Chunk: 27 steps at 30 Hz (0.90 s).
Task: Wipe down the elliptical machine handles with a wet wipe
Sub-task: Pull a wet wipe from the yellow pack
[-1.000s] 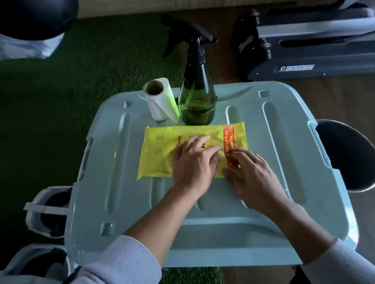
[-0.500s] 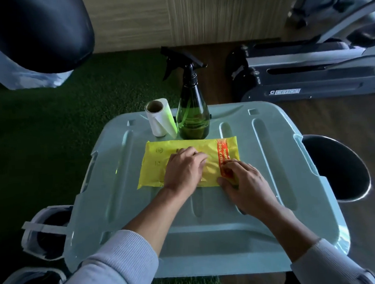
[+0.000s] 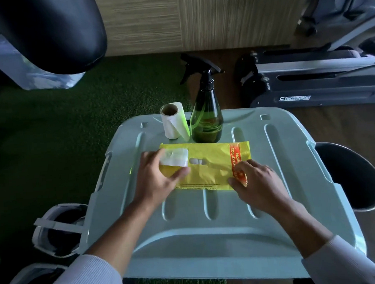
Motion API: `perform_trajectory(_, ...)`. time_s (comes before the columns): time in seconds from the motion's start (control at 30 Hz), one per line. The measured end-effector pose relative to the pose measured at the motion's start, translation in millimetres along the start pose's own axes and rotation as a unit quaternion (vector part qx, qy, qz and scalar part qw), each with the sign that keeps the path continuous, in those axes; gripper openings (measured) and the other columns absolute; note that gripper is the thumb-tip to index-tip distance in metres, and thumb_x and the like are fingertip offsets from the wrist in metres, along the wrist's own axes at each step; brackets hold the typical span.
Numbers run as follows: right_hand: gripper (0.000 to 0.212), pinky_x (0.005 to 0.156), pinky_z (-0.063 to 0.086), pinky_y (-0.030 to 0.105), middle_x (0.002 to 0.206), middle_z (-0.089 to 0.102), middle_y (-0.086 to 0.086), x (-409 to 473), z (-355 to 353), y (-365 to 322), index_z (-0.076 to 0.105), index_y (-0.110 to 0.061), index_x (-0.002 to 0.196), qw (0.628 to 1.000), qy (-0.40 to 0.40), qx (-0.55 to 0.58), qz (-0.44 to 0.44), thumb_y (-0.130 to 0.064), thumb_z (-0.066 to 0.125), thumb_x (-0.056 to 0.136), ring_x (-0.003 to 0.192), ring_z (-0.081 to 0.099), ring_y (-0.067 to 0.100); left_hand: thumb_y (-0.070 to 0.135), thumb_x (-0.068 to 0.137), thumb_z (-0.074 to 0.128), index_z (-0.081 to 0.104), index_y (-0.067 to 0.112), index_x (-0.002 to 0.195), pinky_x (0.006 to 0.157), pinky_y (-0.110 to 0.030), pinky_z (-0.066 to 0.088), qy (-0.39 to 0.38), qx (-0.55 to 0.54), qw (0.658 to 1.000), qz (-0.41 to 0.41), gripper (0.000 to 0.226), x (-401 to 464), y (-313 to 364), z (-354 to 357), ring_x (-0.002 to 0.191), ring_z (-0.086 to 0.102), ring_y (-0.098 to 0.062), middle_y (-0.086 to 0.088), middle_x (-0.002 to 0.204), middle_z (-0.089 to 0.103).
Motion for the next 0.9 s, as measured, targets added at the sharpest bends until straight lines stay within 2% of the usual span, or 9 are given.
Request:
perform_trajectory(0.07, 0.034, 0.097, 0.042, 0.045, 0.113, 0.064, -0.004, 12, -5, -10, 0.061, -0.03, 0.112, 0.999, 0.001, -0.042, -0.009, -0.052, 0.058, 0.087, 0.098, 0.064, 0.023, 0.078, 0.048, 0.069, 0.054, 0.01, 0.133, 0.091, -0.016, 0.034, -0.05, 0.029, 0.998, -0.012, 0.11, -5, -1, 10, 0.108, 0.05, -0.016, -0.001, 0.114, 0.048)
perform_trajectory(0.1, 0.032, 0.1, 0.04, 0.048, 0.115, 0.063, -0.004, 19, -8, -18, 0.06, -0.033, 0.113, 0.999, 0.01, -0.048, -0.019, -0.052, 0.057, 0.088, 0.102, 0.063, 0.021, 0.076, 0.045, 0.073, 0.049, 0.011, 0.137, 0.094, -0.022, 0.038, -0.062, 0.043, 0.997, -0.02, 0.116, -5, 0, 14, 0.113, 0.049, -0.018, -0.003, 0.12, 0.046)
perform_trajectory(0.17, 0.025, 0.095, 0.043, 0.046, 0.113, 0.062, -0.005, 30, -9, -38, 0.063, -0.035, 0.112, 0.998, 0.036, -0.025, -0.055, -0.043, 0.062, 0.088, 0.104, 0.061, 0.021, 0.065, 0.047, 0.082, 0.041, 0.014, 0.142, 0.092, -0.032, 0.044, -0.085, 0.068, 0.994, -0.029, 0.115, -5, 3, 18, 0.116, 0.049, -0.021, -0.004, 0.125, 0.04)
perform_trajectory(0.23, 0.022, 0.083, 0.048, 0.039, 0.108, 0.063, -0.005, 40, -3, -57, 0.066, -0.035, 0.109, 0.995, 0.039, 0.003, -0.089, -0.031, 0.066, 0.088, 0.099, 0.061, 0.022, 0.058, 0.049, 0.086, 0.038, 0.017, 0.142, 0.091, -0.036, 0.045, -0.097, 0.086, 0.991, -0.031, 0.112, -6, 6, 19, 0.115, 0.051, -0.023, -0.002, 0.126, 0.037)
perform_trajectory(0.33, 0.03, 0.071, 0.05, 0.033, 0.105, 0.061, -0.007, 49, 10, -74, 0.068, -0.037, 0.11, 0.992, 0.009, 0.0, -0.127, -0.019, 0.067, 0.087, 0.094, 0.063, 0.019, 0.055, 0.05, 0.088, 0.038, 0.017, 0.141, 0.089, -0.033, 0.044, -0.101, 0.096, 0.99, -0.033, 0.11, -7, 6, 17, 0.113, 0.055, -0.024, -0.002, 0.127, 0.036)
perform_trajectory(0.43, 0.032, 0.066, 0.05, 0.03, 0.105, 0.062, -0.008, 51, 14, -76, 0.07, -0.039, 0.11, 0.991, 0.004, -0.008, -0.131, -0.017, 0.067, 0.087, 0.09, 0.064, 0.019, 0.053, 0.052, 0.088, 0.037, 0.014, 0.143, 0.09, -0.029, 0.04, -0.105, 0.105, 0.989, -0.029, 0.111, -10, 8, 15, 0.113, 0.054, -0.022, -0.003, 0.13, 0.037)
perform_trajectory(0.6, 0.022, 0.066, 0.051, 0.032, 0.101, 0.068, -0.008, 50, 11, -76, 0.074, -0.034, 0.101, 0.99, 0.027, -0.024, -0.135, -0.022, 0.071, 0.084, 0.084, 0.067, 0.023, 0.054, 0.055, 0.086, 0.034, 0.013, 0.145, 0.094, -0.031, 0.04, -0.118, 0.106, 0.987, -0.04, 0.112, -11, 6, 17, 0.118, 0.05, -0.023, -0.004, 0.131, 0.036)
perform_trajectory(0.8, 0.011, 0.068, 0.047, 0.034, 0.088, 0.066, -0.008, 52, 14, -79, 0.074, -0.032, 0.087, 0.983, 0.051, -0.054, -0.169, -0.029, 0.064, 0.089, 0.074, 0.066, 0.023, 0.061, 0.054, 0.082, 0.035, 0.013, 0.143, 0.093, -0.038, 0.047, -0.125, 0.134, 0.983, -0.033, 0.112, -12, 6, 19, 0.114, 0.053, -0.027, -0.005, 0.127, 0.036)
perform_trajectory(0.9, 0.013, 0.066, 0.043, 0.035, 0.084, 0.063, -0.007, 50, 13, -81, 0.073, -0.034, 0.088, 0.98, 0.065, -0.059, -0.179, -0.022, 0.066, 0.086, 0.069, 0.064, 0.025, 0.062, 0.056, 0.082, 0.034, 0.013, 0.143, 0.093, -0.038, 0.047, -0.132, 0.143, 0.98, -0.032, 0.111, -12, 8, 20, 0.113, 0.053, -0.027, -0.005, 0.127, 0.036)
Point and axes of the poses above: each hand's wrist, its own x-axis towards the middle knuckle, its own z-axis out of the palm, y = z × x, the point moved 8 cm from there along x, towards the middle knuckle
